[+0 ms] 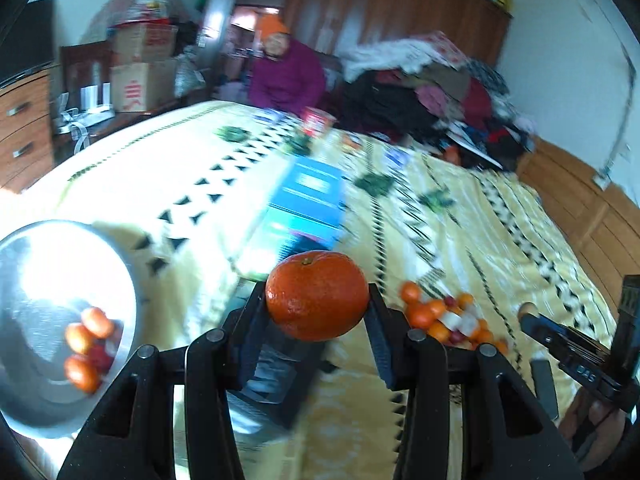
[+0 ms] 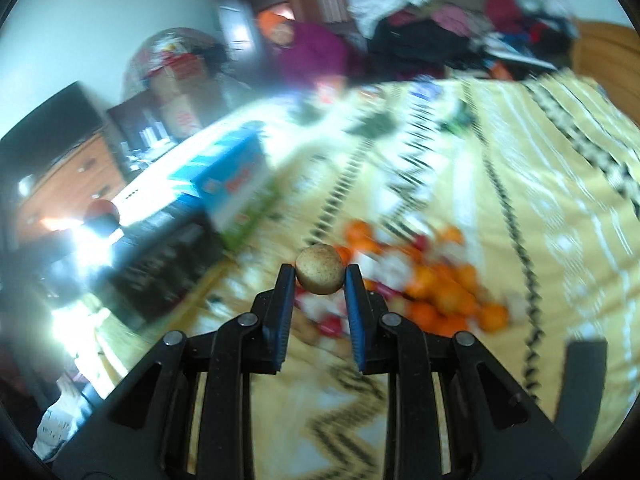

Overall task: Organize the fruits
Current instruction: 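Carry the mandarin and the kiwi over to the steel basin, then release the mandarin and the kiwi into the steel basin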

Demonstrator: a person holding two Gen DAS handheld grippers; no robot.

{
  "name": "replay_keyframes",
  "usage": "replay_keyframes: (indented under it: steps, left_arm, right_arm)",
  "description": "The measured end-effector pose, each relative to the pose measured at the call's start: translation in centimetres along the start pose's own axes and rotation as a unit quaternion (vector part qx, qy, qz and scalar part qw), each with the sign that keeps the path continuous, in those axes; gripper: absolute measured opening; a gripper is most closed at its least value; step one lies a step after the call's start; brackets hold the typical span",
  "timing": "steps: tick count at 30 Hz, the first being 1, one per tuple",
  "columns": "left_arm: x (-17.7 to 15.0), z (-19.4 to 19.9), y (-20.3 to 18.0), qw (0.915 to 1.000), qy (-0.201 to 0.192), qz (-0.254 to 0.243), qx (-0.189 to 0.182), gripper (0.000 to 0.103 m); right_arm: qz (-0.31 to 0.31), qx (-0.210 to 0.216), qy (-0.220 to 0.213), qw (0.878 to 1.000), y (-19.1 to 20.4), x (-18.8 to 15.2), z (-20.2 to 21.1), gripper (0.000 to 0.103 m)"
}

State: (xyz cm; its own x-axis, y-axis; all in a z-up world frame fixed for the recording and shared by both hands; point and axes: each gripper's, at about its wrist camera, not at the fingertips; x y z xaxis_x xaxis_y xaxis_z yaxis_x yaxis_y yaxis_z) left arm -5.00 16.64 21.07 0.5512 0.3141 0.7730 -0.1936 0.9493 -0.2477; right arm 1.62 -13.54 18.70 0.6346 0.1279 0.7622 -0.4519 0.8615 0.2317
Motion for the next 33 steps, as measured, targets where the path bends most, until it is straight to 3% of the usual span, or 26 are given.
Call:
replay_keyframes:
  steps: [7, 13, 20, 28, 33]
  left_arm:
    - [1.4, 3.8, 10.3, 0.9942, -0.033, 0.060, 0.083, 0.048]
    - [0.7, 5.2, 17.0, 0.9861, -0.035, 0.092, 0.134, 0.048]
    - [-0.9, 3.2, 20.5, 0.9730, 0.002, 0.063, 0.222, 0.048]
    - [-2.6, 2.6, 23.5, 0.9637, 0.025, 0.078, 0.254, 0.047]
    - [-3.1, 2.2, 23.7, 0.9643, 0.040, 0.076, 0.250, 0.047]
  right_arm:
    - [0.053, 0.083, -0.009, 0.995, 9.7, 3.7, -2.4, 0.026]
    - [0.108, 0.146, 0.000, 0.983, 19.1, 5.4, -5.2, 0.026]
    - [0.131, 0.202, 0.042, 0.970, 26.8, 4.9, -9.0, 0.026]
    - [0.143, 0.223, 0.111, 0.958, 31.2, 2.9, -13.6, 0.026]
    - [0.150, 0.221, 0.142, 0.953, 32.3, 1.5, -15.2, 0.026]
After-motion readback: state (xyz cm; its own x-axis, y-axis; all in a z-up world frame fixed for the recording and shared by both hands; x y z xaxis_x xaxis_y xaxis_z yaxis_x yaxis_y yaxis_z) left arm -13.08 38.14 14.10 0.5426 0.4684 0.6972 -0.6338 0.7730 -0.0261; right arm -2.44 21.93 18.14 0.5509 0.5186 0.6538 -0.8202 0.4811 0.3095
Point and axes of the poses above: each gripper's, at about its wrist camera, not at the fingertips, and z roughly against the way its jaws point, y to its left, x to its top, and after that the axes turned 2 degrees about x, right-handed
